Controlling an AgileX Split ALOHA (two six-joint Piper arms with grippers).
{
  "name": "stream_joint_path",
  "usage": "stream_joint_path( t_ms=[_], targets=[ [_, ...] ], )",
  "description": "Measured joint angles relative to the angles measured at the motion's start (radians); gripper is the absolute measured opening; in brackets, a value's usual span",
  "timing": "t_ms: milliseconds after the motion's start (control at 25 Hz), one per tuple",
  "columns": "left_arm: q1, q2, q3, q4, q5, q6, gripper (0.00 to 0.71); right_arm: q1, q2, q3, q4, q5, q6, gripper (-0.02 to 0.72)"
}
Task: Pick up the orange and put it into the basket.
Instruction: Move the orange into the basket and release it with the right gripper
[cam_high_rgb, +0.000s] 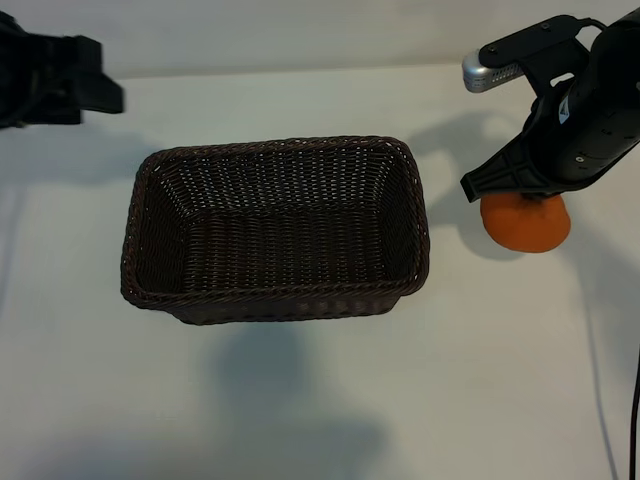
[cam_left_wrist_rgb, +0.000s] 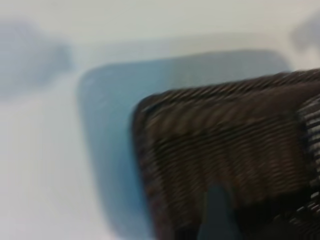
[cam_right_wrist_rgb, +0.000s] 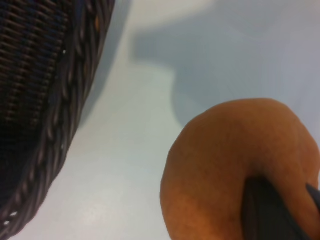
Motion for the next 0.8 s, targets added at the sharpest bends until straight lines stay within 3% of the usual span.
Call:
stream_joint_path(
  t_ms=[160, 520, 800],
  targets=[
    [0.000, 0.012, -0.013, 0.060, 0.086, -0.026, 0.503, 0.000, 0.000, -0.011, 0.042, 0.008, -0.033, 0.092],
    [-0.007, 0.046, -0.014, -0.091, 0.086, 0.076, 0.503, 0.022, 0.000, -0.129, 0.352, 0.028, -0.269, 0.092],
    [-0.066, 0.096, -0.014, -0.094, 0.057, 0.103, 0.502, 0.161, 0.001, -0.137, 0.390, -0.030, -0.313, 0.092]
  ],
)
